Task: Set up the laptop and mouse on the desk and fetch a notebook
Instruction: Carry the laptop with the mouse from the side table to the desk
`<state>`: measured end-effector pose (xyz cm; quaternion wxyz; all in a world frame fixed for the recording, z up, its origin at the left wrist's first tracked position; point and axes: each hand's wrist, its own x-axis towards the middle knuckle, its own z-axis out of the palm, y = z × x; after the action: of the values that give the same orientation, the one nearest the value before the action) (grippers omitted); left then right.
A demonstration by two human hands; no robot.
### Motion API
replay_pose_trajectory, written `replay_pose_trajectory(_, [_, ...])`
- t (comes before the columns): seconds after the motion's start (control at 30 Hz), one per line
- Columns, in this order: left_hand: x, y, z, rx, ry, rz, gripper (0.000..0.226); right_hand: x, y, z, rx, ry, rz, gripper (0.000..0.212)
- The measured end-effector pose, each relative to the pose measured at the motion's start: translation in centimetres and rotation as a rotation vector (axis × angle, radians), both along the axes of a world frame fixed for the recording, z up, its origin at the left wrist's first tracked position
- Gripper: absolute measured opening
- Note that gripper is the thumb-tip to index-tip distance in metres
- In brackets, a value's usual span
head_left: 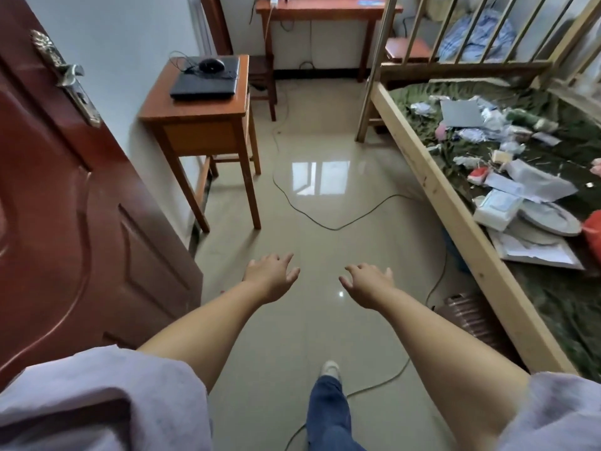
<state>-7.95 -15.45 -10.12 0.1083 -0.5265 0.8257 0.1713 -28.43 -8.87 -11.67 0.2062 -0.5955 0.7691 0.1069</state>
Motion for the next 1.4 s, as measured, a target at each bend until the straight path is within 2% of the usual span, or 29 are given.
replay_pose_trajectory(0.43, [-12.0, -23.3, 1.4, -0.016, 0.077, 0.065, 0.054, -12.9, -24.5, 2.1, -0.061, -0.058, 0.045, 0.047])
replay_pose_trajectory(0.73, [-15.4, -46.2, 0.9, -0.030, 0.154, 0.091, 0.054, -17.3, -46.7, 2.2, -0.110, 0.020, 0.043, 0.041])
replay_pose_trajectory(1.03, [-15.5, -67.1, 3.1, -0.045, 0.246, 0.174, 0.046, -18.0, -69.1, 4.3, -0.217, -0.028, 0.108, 0.034])
replay_pose_trajectory(1.27, [-14.7, -79.7, 2.3, -0.112, 0.224, 0.386, 0.041, -18.4, -86.9, 3.5, -0.215, -0.037, 0.293, 0.040])
replay_pose_trajectory(1.4, [-14.3, -86.0, 2.7, -0.136, 0.221, 0.583, 0.040, -17.9, -97.8, 3.9, -0.231, -0.051, 0.481, 0.040])
